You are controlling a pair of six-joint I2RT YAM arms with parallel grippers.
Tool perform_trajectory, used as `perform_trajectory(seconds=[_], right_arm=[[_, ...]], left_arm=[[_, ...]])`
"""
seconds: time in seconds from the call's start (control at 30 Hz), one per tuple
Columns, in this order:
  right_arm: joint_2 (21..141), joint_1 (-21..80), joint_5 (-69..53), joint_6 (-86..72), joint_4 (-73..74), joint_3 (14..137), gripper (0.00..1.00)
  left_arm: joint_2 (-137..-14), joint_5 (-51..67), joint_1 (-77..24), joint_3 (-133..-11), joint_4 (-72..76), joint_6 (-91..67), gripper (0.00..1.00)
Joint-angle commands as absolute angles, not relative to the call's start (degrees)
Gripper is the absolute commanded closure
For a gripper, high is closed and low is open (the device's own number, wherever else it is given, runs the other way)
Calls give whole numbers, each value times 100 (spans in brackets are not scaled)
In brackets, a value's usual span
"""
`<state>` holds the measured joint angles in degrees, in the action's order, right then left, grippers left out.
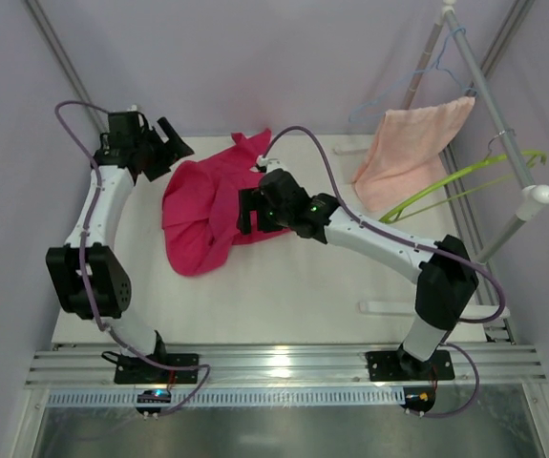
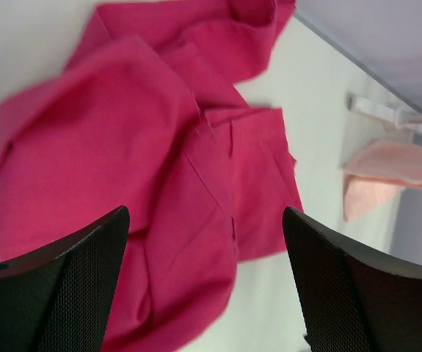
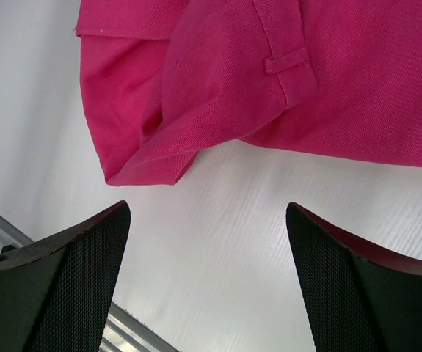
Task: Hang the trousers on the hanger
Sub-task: Fold the trousers
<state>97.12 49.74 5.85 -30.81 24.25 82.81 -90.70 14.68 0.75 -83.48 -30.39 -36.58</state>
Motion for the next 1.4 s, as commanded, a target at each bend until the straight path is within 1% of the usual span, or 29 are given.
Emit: perform_trajectory(seconds=[0.0, 0.07, 0.1, 0.17, 0.23, 0.3, 0.4, 0.43, 0.47, 0.5, 0.53, 0.57, 0.6, 0.63, 0.67, 0.7, 0.77, 0.8, 0.83, 0.87, 0.9, 0.93, 1.03, 1.13, 1.23, 1.37], right_arm=[[10001, 5001, 738, -3147, 1996, 8393, 11], [10317, 4992, 887, -3138, 2038, 8787, 11], [10614, 4983, 992, -3172, 2117, 8972, 11], [10915, 4922, 1274, -3392, 2250, 9359, 10], [11213, 4861, 1144, -3602, 2093, 9509, 9], [11442, 4825, 1081, -3726, 1995, 9632, 7], [11943, 4808, 941, -3823, 2074, 10054, 7], [12197, 4816, 914, -3832, 2153, 10237, 7], [12295, 4825, 871, -3771, 2171, 10309, 10], [12365, 4816, 861, -3692, 2171, 10370, 18], [12436, 4808, 844, -3587, 2153, 10458, 29], [12497, 4799, 835, -3499, 2153, 10485, 53], [12481, 4755, 818, -3298, 2171, 10520, 65], [12454, 4720, 791, -3139, 2206, 10581, 76], [12289, 4685, 791, -2981, 2293, 10652, 89], [12174, 4615, 982, -2649, 2598, 10809, 96], [11823, 4562, 1430, -2305, 2951, 10959, 96], [11412, 4535, 1650, -2137, 3110, 11038, 96], [11139, 4500, 2122, -1796, 3311, 11126, 96], [10883, 4483, 2301, -1636, 3357, 11144, 96], [10341, 4491, 2520, -1487, 3323, 11127, 96], [10092, 4491, 2870, -1216, 3270, 11040, 96], [9285, 4491, 3364, -819, 2981, 10838, 96], [8712, 4482, 3603, -642, 2716, 10662, 96], [8500, 4474, 3876, -624, 2672, 10600, 96], [8420, 4474, 3780, -694, 2874, 10661, 96]], left_arm=[[-10479, 1081, 202, -9551, -3865, -3104, 16], [-11045, 985, 237, -10210, -4138, -2989, 17], [-11335, 889, 263, -10796, -4470, -2945, 17], [-11899, 757, 264, -11169, -4579, -2787, 16], [-12137, 729, 281, -11468, -4527, -2646, 15], [-12436, 861, 290, -11566, -4474, -2593, 14], [-12621, 1377, 290, -11383, -4123, -2628, 15], [-12638, 1484, 290, -11277, -3939, -2671, 19], [-12647, 1572, 290, -11111, -3851, -2741, 25], [-12647, 1660, 290, -11057, -3789, -2777, 35], [-12647, 1713, 325, -11039, -3788, -2821, 64], [-12613, 1723, 360, -11039, -3840, -2882, 75], [-12473, 1740, 395, -11048, -3850, -2970, 83], [-12350, 1732, 439, -11048, -3832, -3023, 95], [-12218, 1697, 587, -11161, -3910, -3093, 100], [-11938, 1635, 667, -11249, -4024, -3268, 100], [-11656, 1338, 973, -11547, -4270, -3409, 100], [-11480, 1179, 1071, -11888, -4576, -3462, 100], [-11174, 1047, 1185, -12039, -4701, -3506, 100], [-10988, 724, 1274, -12180, -4833, -3524, 100], [-10847, 582, 1440, -12408, -4991, -3524, 100], [-10541, 467, 1520, -12462, -5027, -3551, 100], [-10039, 360, 1792, -12489, -5036, -3629, 100], [-9783, 378, 1924, -12481, -5054, -3630, 100], [-9589, 378, 1934, -12489, -5062, -3621, 100], [-9457, 422, 1960, -12446, -5089, -3560, 100]])
